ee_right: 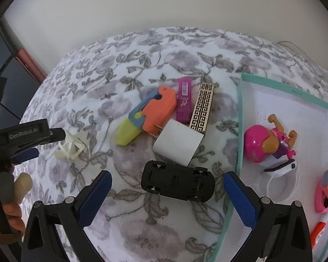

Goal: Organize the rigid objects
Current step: 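Move both tools back to the pile over the cream clip and black toy car, then grasp the cream plastic clip with the left tool while the right tool grasps the black toy car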

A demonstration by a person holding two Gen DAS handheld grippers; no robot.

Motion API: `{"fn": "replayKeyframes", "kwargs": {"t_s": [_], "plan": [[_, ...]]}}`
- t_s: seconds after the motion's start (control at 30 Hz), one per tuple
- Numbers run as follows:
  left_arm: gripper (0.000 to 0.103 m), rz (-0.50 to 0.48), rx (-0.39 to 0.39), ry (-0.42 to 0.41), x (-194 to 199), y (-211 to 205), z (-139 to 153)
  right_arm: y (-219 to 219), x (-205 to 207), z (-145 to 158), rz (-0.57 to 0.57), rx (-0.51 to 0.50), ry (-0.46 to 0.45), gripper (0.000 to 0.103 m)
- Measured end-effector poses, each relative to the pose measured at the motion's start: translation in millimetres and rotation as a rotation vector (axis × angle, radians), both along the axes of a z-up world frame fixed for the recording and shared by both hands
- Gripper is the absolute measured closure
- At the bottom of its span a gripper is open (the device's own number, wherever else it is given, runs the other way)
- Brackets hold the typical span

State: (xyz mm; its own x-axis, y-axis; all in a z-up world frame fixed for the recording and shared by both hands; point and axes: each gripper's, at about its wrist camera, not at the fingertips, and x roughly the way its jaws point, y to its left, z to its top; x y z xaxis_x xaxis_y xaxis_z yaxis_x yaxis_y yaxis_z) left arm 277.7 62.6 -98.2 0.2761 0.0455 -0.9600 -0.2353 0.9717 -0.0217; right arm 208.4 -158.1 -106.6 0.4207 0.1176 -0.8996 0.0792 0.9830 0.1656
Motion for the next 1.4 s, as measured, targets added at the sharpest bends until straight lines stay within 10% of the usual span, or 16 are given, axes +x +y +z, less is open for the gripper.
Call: {"fn": "replayKeyframes", "kwargs": {"t_s": [0.67,1.4], "plan": [[0.013,-0.175,0.037,0.036,8,-26,-16,4,9,-13,0.013,-0.01,0.034,0.001],[0.014,-0.107,0.103,0.021,28,-18,-41,5,13,-24,-0.006,-0.015,0.055,0.018]]}}
